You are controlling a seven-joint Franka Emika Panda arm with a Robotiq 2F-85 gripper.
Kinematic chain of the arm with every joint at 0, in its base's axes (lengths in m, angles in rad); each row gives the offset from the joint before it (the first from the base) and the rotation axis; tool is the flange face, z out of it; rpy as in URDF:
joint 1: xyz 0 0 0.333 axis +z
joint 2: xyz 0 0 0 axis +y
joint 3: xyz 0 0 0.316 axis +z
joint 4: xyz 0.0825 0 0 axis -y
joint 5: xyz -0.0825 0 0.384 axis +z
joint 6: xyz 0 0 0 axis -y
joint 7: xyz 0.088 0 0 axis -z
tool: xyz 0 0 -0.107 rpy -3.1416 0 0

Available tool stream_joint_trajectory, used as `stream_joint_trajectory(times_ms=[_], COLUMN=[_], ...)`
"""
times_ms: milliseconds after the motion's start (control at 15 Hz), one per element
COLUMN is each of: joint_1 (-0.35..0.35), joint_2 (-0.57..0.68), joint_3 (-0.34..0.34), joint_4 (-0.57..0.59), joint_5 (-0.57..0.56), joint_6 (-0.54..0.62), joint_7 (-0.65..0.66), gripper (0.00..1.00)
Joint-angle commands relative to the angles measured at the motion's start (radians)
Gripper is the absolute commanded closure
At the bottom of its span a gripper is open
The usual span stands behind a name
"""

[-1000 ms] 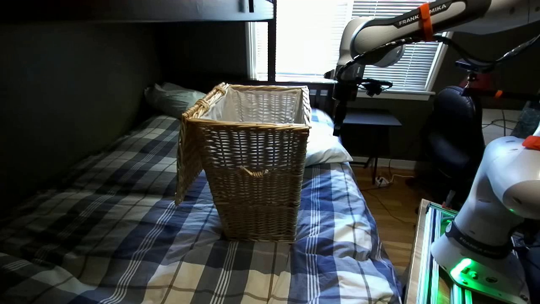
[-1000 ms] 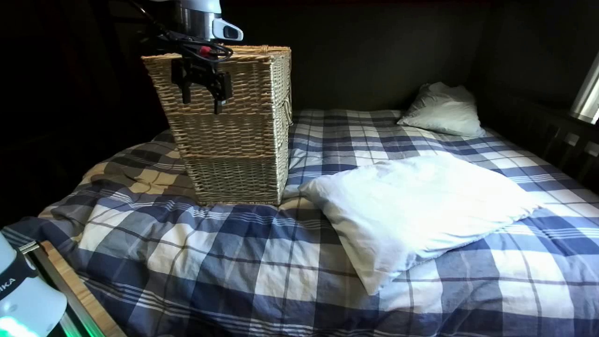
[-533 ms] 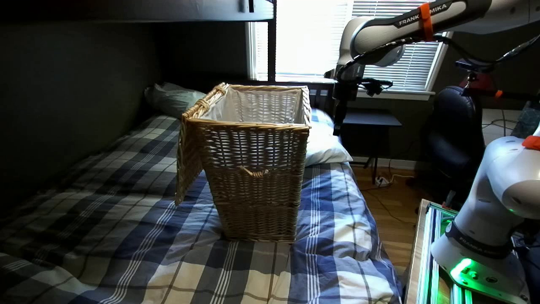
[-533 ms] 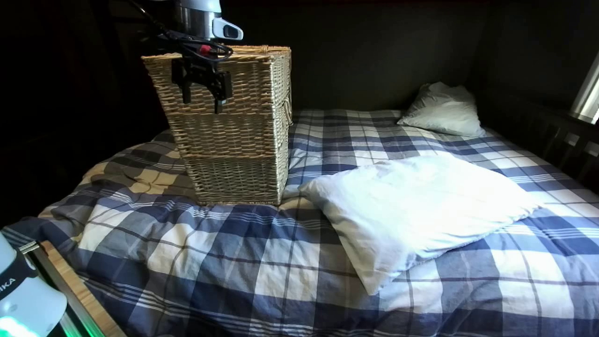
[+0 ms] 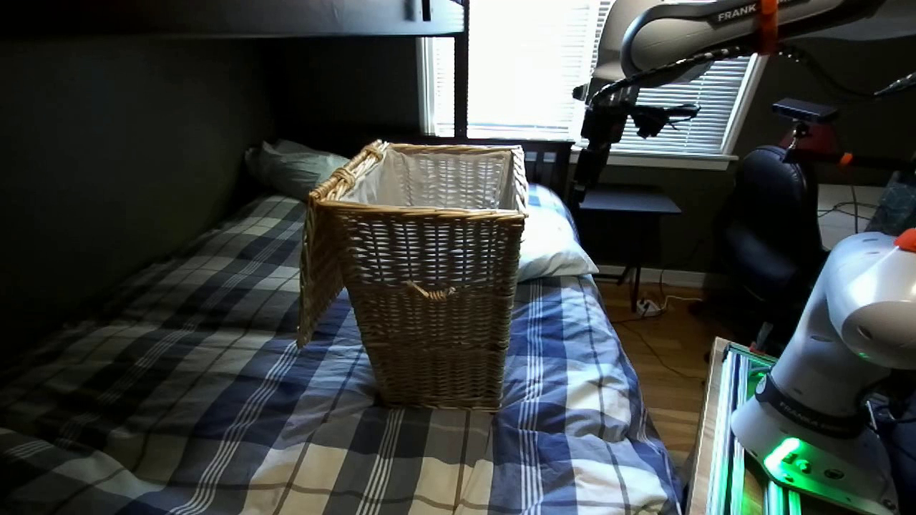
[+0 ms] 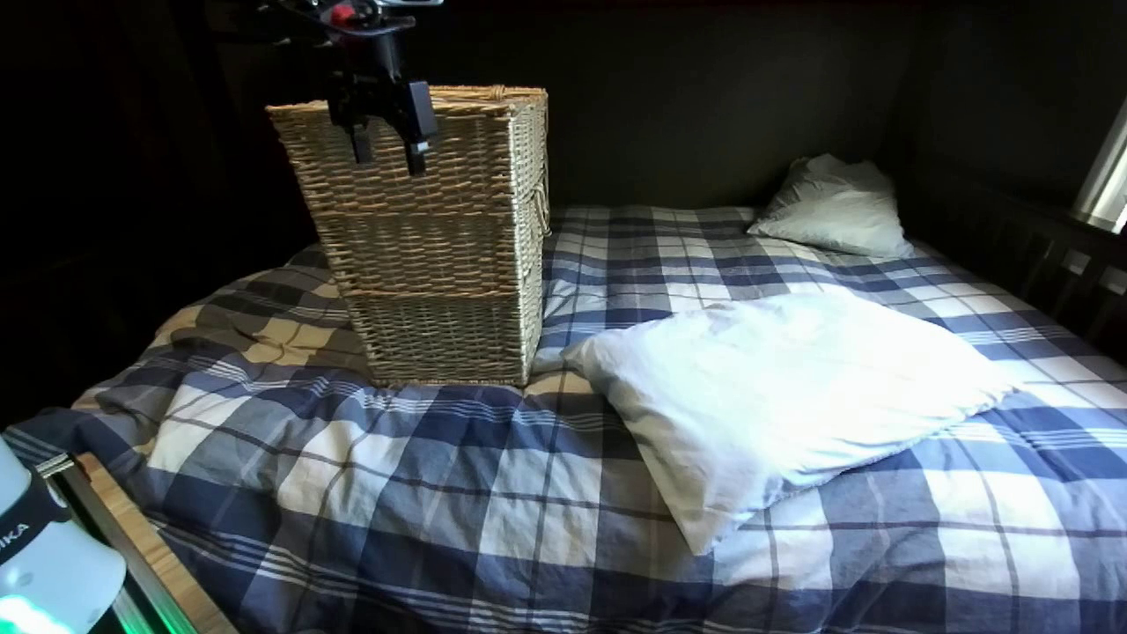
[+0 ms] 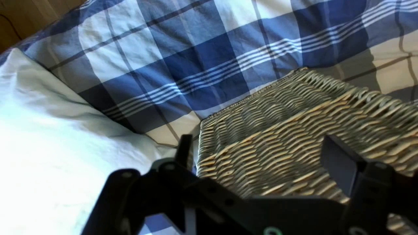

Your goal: Lay the laundry basket on its side

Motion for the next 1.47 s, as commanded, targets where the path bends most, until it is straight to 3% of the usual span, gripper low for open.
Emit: stream_joint_trajectory(times_ms=[0, 400, 600, 667, 1400], joint_1=[-0.029, -0.094, -0.116, -0.106, -0.127], joint_2=[-0.053, -0.007, 0.033, -0.007, 0.065], joint_3=[0.025, 0.032, 0.025, 0.025, 0.023], joint_4=[0.025, 0.127, 0.164, 0.131, 0.195], joint_5=[0.032, 0.032, 0.063, 0.032, 0.060], joint_6=[-0.028, -0.029, 0.032, 0.007, 0.031], joint_7=[0.172, 0.435, 0.544, 0.474, 0.566], gripper=[0.00, 0.00, 0.00, 0.00, 0.00])
